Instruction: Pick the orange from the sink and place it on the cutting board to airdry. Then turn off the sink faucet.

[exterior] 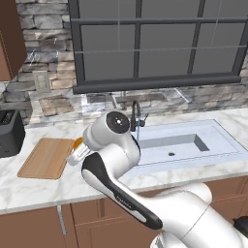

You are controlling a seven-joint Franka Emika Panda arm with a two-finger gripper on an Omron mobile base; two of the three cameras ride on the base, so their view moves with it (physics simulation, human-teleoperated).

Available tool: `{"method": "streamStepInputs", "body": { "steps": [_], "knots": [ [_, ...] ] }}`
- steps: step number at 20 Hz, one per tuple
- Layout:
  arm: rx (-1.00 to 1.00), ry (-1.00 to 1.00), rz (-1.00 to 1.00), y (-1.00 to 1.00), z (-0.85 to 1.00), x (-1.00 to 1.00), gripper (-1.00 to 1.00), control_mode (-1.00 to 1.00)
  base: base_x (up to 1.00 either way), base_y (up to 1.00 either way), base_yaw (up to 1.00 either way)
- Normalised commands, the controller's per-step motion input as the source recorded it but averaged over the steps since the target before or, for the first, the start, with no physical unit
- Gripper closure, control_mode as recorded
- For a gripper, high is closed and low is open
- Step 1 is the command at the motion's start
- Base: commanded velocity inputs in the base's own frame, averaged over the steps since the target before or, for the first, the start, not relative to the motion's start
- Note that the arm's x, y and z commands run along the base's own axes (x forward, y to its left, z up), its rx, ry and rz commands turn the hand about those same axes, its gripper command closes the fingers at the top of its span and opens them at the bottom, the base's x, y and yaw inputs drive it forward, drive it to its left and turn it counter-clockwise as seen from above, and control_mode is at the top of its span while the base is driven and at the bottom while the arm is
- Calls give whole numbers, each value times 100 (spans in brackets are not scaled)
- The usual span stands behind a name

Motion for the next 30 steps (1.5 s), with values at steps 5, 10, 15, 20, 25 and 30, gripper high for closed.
{"method": "streamStepInputs", "body": {
  "steps": [5, 10, 15, 20, 25, 30],
  "knots": [
    [0, 5, 0, 32, -11, 22, 100, -100, 0, 0, 0],
    [0, 3, 0, 30, -14, 17, 100, -100, 0, 0, 0],
    [0, 0, 0, 17, -32, 10, 100, -100, 0, 0, 0],
    [0, 0, 0, 7, -41, 12, 100, -100, 0, 0, 0],
    [0, 0, 0, 5, -13, 18, 100, -100, 0, 0, 0],
    [0, 0, 0, 3, 0, 24, 100, -100, 0, 0, 0]
  ]
}}
